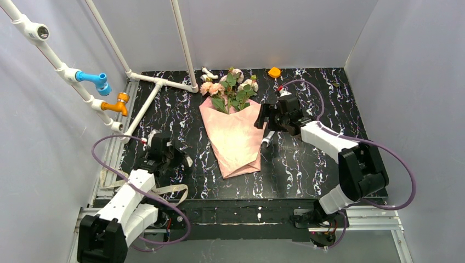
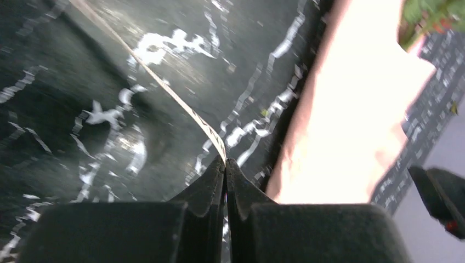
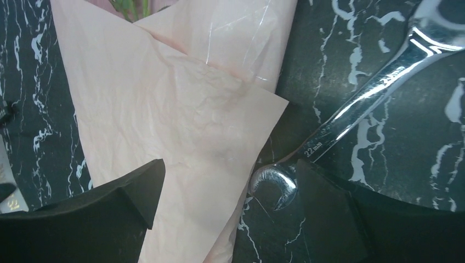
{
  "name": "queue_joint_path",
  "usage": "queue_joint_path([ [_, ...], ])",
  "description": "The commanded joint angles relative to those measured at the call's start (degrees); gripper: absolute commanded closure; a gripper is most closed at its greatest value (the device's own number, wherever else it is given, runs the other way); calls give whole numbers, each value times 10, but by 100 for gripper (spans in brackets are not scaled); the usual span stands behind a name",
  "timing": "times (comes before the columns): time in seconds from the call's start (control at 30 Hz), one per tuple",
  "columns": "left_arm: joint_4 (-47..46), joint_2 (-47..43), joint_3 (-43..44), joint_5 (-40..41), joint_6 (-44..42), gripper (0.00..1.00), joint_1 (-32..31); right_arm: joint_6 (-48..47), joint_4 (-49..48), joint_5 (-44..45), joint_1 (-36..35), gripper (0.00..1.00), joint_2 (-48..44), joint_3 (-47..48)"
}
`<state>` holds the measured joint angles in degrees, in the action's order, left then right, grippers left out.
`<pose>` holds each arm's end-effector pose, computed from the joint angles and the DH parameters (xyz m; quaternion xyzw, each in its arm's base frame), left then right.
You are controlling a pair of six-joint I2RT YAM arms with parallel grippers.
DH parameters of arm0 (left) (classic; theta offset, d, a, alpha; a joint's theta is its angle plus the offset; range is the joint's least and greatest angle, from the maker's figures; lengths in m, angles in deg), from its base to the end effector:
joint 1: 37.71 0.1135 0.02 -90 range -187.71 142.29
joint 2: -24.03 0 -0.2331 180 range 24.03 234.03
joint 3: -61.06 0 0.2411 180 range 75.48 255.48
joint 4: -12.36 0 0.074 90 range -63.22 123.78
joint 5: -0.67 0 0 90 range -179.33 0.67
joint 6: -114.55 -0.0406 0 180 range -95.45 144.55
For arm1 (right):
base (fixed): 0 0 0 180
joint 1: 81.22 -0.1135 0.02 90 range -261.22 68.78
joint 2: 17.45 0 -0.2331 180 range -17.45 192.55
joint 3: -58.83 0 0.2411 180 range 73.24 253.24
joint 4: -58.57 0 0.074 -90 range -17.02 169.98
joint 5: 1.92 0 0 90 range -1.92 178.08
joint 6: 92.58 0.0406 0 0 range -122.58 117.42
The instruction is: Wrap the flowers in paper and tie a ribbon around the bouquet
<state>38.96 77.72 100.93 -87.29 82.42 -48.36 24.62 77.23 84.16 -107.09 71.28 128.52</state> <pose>0.2001 -0.0362 0.1695 -0.3704 0.8287 -0.2226 0.3556 0.2987 0.1479 0.1979 -0.0047 0.8972 0.2242 0.3804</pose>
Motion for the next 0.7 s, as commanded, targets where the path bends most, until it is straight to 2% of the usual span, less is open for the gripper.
queue_joint_path([
  [0.0, 43, -35, 40, -3, 37, 100, -63, 14, 7, 76, 5, 2, -54, 6],
  [0.17, 0, 17, 101, -29, 25, 100, -144, 17, 1, 108, 7, 2, -93, -6],
  [0.47, -117, 202, 258, -93, 2, 100, -278, 9, 3, 168, 15, 2, -182, -42],
  [0.57, -118, 257, 310, -102, 6, 100, -326, 12, 32, 213, 17, 2, -205, -44],
  [0.67, -118, 303, 358, -119, 20, 100, -370, 25, 73, 294, 20, 2, -223, -38],
])
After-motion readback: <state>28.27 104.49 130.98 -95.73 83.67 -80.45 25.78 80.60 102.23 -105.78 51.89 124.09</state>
